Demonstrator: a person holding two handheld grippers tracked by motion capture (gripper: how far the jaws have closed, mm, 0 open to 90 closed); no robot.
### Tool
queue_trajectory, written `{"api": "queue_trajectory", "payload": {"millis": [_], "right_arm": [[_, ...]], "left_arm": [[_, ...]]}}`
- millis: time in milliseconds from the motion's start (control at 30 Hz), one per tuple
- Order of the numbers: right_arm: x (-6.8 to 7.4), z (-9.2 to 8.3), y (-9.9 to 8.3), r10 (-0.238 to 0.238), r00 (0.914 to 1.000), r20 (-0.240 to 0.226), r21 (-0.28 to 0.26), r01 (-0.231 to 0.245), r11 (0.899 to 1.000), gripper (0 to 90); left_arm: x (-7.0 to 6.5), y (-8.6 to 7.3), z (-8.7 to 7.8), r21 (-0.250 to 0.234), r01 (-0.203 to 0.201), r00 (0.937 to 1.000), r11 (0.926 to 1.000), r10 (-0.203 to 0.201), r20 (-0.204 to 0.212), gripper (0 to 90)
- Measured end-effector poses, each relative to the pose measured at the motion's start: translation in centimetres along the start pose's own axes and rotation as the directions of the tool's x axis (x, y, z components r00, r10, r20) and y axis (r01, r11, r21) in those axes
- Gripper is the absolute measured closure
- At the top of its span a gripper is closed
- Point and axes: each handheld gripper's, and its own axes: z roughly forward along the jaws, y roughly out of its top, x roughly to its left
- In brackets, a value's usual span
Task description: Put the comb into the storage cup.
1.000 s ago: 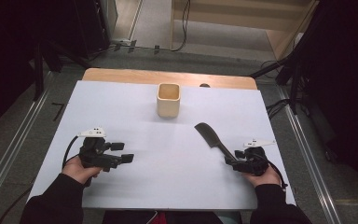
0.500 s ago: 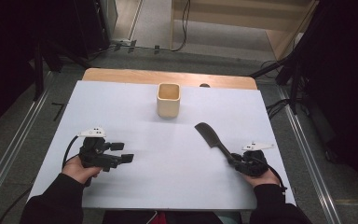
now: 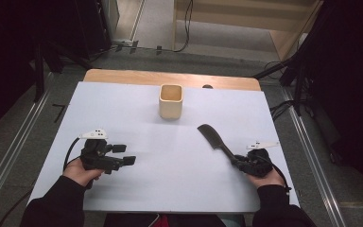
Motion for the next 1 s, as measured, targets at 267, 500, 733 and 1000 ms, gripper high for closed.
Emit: {"api": "queue_trajectory", "payload": {"millis": [267,500,733,1000], "right_arm": [[0.2,-0.9,0.5,0.007,0.9996,-0.027,-0.033,-0.008,0.999,70.6],[0.1,-1.6,0.9,0.047,0.9988,-0.016,-0.056,-0.048,0.997,70.6],[0.5,-2.6,1.6,0.056,0.9984,-0.01,-0.108,-0.057,0.993,70.6],[1.4,-3.3,2.6,0.042,0.9991,0.001,-0.146,-0.042,0.988,70.6]], "left_arm": [[0.0,0.0,0.1,0.005,-0.002,1.0,1.0,0.002,-0.001,25.9],[-0.1,0.1,0.3,0.009,0.006,1.0,0.9999,-0.006,-0.001,25.9],[-0.4,0.3,0.6,0.019,-0.015,0.9998,0.9997,0.015,-0.015,25.9],[-0.4,0.7,0.7,0.004,-0.003,0.9999,1.0,0.003,-0.015,25.9]]}}
